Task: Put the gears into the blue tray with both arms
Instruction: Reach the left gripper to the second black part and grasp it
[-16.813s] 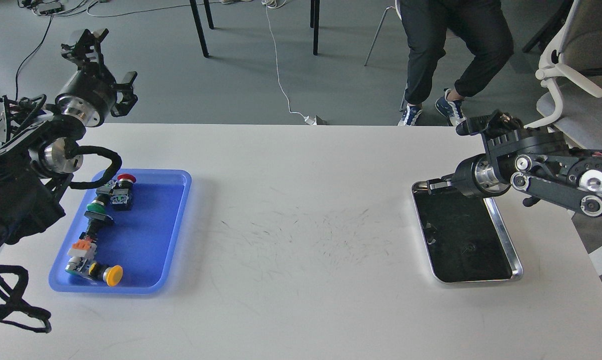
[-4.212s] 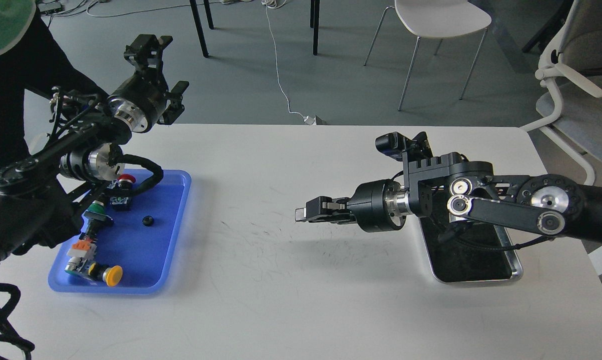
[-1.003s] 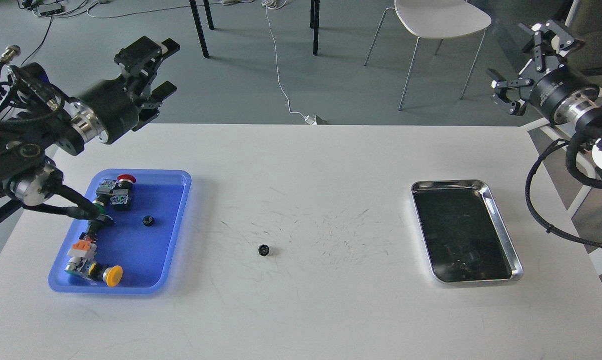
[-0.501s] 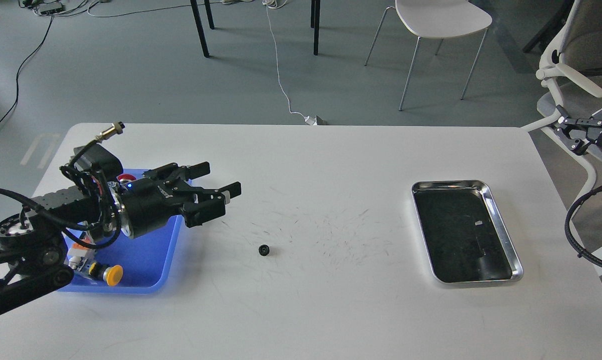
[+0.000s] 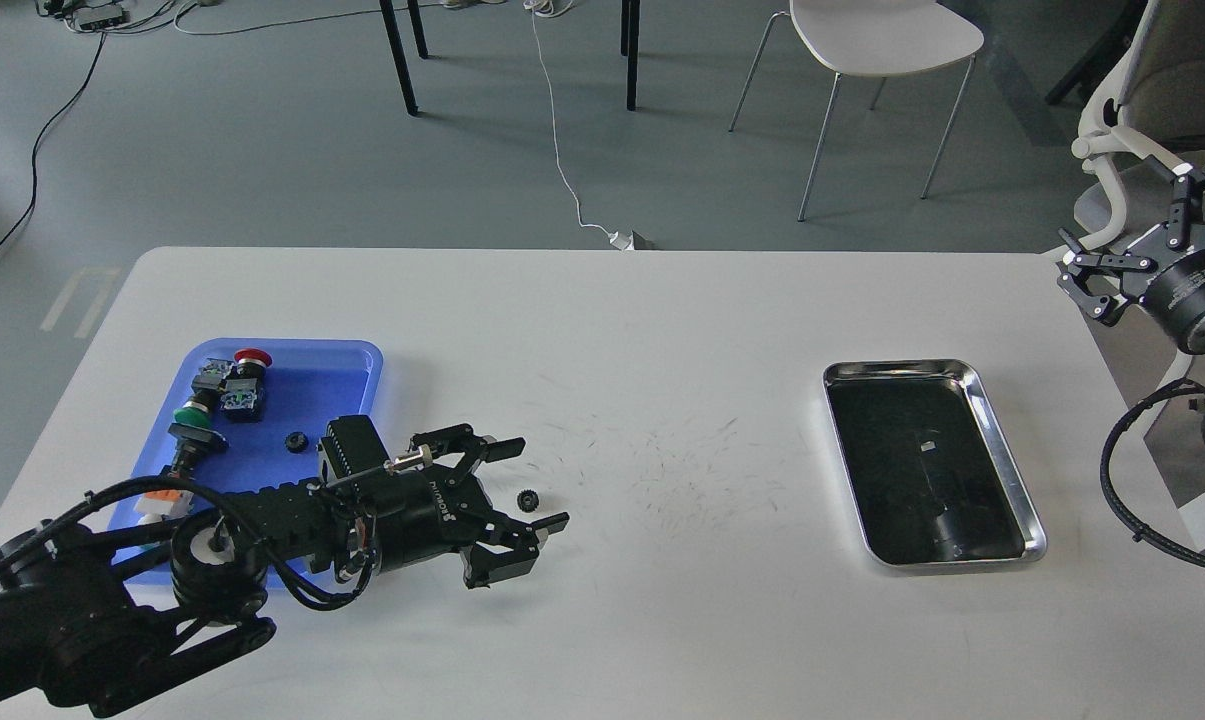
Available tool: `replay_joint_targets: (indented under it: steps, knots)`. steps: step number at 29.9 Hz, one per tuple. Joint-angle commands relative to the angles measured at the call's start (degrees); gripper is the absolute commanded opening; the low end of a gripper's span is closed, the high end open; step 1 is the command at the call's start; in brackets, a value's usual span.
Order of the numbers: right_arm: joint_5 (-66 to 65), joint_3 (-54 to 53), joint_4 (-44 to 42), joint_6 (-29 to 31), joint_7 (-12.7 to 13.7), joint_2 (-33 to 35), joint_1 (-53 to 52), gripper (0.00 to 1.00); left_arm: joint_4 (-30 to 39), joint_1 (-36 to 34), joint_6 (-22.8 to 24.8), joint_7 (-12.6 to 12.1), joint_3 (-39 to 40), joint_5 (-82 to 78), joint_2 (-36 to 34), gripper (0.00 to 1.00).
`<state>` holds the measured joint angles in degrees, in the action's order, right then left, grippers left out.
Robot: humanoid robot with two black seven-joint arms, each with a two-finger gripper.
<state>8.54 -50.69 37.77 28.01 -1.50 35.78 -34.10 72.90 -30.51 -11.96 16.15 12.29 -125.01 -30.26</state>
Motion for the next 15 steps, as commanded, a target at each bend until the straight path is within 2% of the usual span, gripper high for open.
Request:
replay_joint_targets:
  steps: [1,6,10,15]
  knots:
    - [-0.5,0.0,2.1,0.0,0.0,0.3,1.8,0.94,-2.7,1.2,-1.0,0.4,0.1,0.0,2.1,0.90]
    - [-0.6,0.0,3.4,0.0,0.0,0.2,3.3,0.95,-7.0,1.5,-2.3,1.3,0.1,0.0,2.8,0.83]
    - [-0.6,0.1,3.4,0.0,0.0,0.0,3.3,0.95,-8.2,1.6,-3.1,1.3,0.0,0.0,3.4,0.66]
    - [-0.6,0.6,3.4,0.0,-0.1,0.0,3.3,0.95,-9.0,2.2,-3.2,1.3,0.0,0.0,3.6,0.51]
